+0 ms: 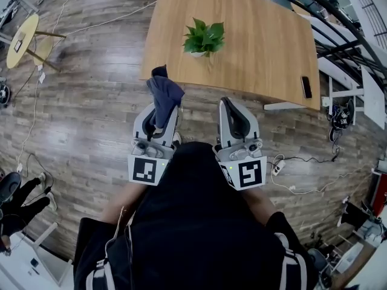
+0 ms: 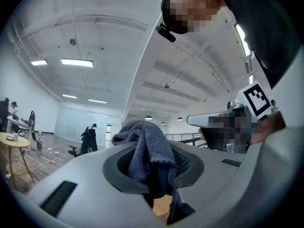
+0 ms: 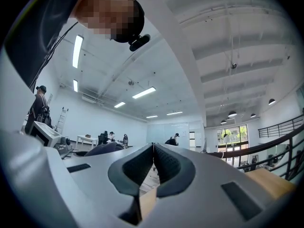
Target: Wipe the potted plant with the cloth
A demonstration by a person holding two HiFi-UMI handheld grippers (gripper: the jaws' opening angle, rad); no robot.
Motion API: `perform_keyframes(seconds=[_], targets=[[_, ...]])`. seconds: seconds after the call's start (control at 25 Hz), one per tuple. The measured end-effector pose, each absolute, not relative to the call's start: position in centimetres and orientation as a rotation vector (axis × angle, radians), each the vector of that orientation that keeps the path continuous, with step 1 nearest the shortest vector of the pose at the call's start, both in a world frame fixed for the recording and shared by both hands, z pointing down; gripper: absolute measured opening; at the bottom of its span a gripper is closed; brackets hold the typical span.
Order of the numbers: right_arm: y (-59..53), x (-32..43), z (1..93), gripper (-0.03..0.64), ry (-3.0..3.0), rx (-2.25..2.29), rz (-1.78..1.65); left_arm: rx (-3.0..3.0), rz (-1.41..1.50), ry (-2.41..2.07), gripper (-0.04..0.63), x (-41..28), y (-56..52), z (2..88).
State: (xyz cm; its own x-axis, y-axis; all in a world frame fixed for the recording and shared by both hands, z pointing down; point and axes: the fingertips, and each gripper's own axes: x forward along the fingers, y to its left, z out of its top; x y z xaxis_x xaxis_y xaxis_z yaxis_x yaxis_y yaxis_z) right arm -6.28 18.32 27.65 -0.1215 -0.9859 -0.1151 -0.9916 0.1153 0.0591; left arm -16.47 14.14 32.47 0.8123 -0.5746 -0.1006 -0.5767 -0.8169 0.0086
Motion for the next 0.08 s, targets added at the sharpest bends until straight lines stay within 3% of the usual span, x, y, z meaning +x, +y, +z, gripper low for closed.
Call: perform_keyframes(seconds=[0.08], targets=[[18.46, -6.56, 28.09, 0.020, 2.320, -2.053, 0.193, -2.973, 0.152, 0.943, 0.114, -16.59, 14.65, 32.80]])
